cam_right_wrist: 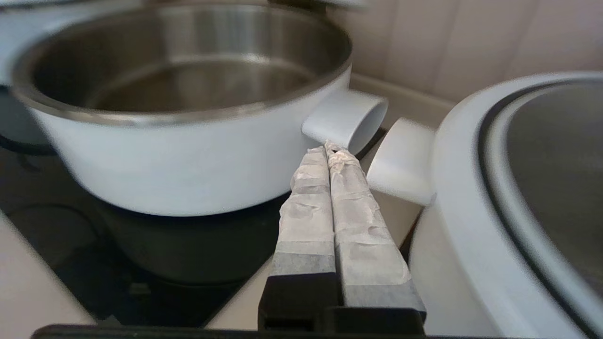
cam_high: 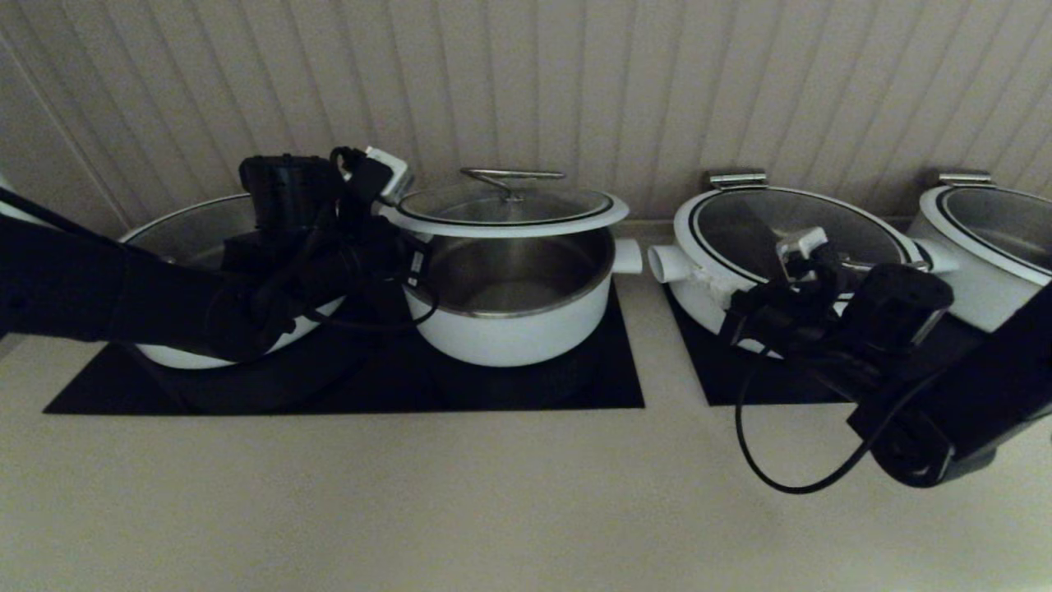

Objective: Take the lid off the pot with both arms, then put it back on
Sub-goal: Open the pot lid completely

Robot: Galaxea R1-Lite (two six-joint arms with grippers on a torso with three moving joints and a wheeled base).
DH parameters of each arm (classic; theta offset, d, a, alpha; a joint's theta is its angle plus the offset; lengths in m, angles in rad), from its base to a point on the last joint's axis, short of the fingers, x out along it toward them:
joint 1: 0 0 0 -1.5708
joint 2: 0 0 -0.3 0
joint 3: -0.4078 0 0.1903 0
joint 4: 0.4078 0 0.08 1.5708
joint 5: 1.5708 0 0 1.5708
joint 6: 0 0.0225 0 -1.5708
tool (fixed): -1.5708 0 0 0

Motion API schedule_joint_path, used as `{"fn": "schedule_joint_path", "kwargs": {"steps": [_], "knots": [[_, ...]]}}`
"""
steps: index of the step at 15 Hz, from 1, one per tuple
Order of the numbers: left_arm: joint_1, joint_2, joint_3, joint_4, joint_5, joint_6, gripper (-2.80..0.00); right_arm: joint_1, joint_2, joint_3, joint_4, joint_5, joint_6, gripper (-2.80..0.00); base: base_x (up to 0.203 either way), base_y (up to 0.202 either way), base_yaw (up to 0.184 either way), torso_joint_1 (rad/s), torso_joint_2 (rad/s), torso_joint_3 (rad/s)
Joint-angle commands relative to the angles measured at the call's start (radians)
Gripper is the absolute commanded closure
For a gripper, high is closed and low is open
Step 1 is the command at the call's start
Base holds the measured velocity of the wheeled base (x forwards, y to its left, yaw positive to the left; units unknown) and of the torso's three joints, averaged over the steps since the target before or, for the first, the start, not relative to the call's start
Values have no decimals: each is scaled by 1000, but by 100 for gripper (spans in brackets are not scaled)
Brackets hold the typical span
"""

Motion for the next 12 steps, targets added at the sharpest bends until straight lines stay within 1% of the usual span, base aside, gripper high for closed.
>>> {"fn": "schedule_joint_path", "kwargs": {"steps": [1,5,8,11,12], "knots": [[0,-5,0,-5,0,2,0,4,-114,61,-9,4,0,0,0,0,0,0,0,0],[0,-5,0,-5,0,2,0,48,-188,149,-8,5,4,0,0,0,0,0,0,0],[0,-6,0,-5,0,3,0,89,-254,240,-2,2,5,0,0,0,0,0,0,0],[0,-6,0,-5,0,3,0,91,-355,384,26,-15,3,0,0,0,0,0,0,0],[0,-8,0,-5,0,3,0,89,-403,435,35,-37,1,0,0,0,0,0,0,0]]}}
